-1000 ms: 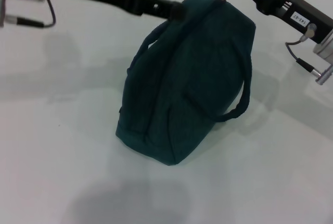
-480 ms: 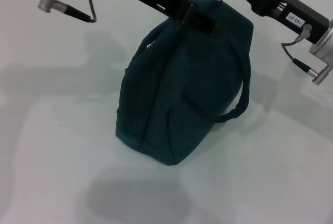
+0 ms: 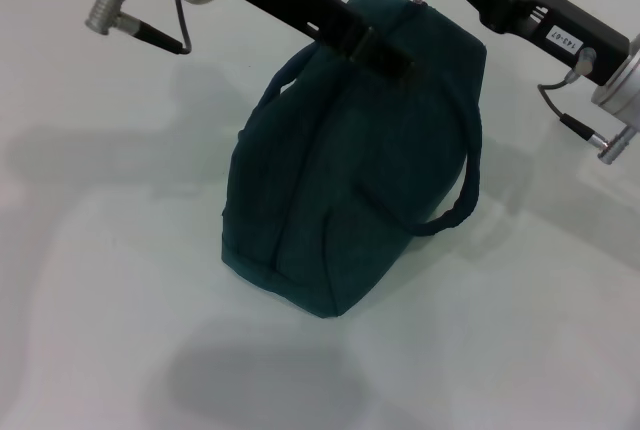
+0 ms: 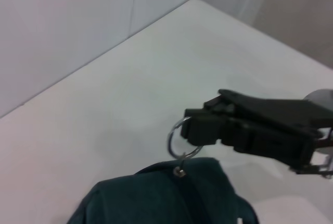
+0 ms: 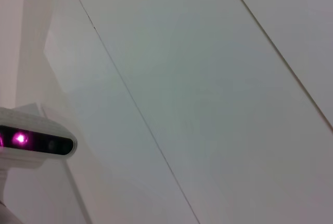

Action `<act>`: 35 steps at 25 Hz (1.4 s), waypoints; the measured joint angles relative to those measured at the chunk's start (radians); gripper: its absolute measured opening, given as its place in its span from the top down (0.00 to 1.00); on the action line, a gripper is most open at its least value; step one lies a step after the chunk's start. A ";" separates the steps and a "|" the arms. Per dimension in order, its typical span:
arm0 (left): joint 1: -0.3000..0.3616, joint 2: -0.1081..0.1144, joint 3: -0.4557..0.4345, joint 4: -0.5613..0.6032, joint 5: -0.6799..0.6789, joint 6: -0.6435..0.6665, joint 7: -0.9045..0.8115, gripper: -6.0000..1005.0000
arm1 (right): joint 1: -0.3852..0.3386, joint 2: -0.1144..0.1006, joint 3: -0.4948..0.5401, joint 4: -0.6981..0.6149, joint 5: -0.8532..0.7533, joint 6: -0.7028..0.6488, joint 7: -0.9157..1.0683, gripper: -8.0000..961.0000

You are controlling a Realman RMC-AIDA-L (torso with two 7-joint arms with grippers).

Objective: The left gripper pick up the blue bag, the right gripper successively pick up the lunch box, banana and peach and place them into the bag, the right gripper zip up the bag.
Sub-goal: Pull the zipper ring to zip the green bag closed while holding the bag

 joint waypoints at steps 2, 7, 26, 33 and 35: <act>0.000 0.000 0.006 0.002 0.016 -0.001 -0.001 0.27 | 0.000 0.000 -0.001 0.000 0.003 0.000 0.000 0.99; 0.000 -0.001 0.008 0.002 0.033 -0.008 -0.004 0.30 | 0.000 0.000 -0.003 0.000 0.007 0.000 -0.001 0.99; 0.000 0.002 0.021 -0.004 0.036 -0.009 0.042 0.82 | -0.009 0.000 -0.003 0.000 0.009 -0.002 0.000 0.99; 0.003 0.001 0.020 -0.004 0.029 -0.008 0.090 0.94 | -0.020 0.000 0.001 0.007 0.029 -0.004 0.000 0.99; 0.009 0.001 0.016 0.002 0.023 -0.008 0.106 0.95 | -0.033 0.000 0.003 0.009 0.041 0.000 0.000 0.99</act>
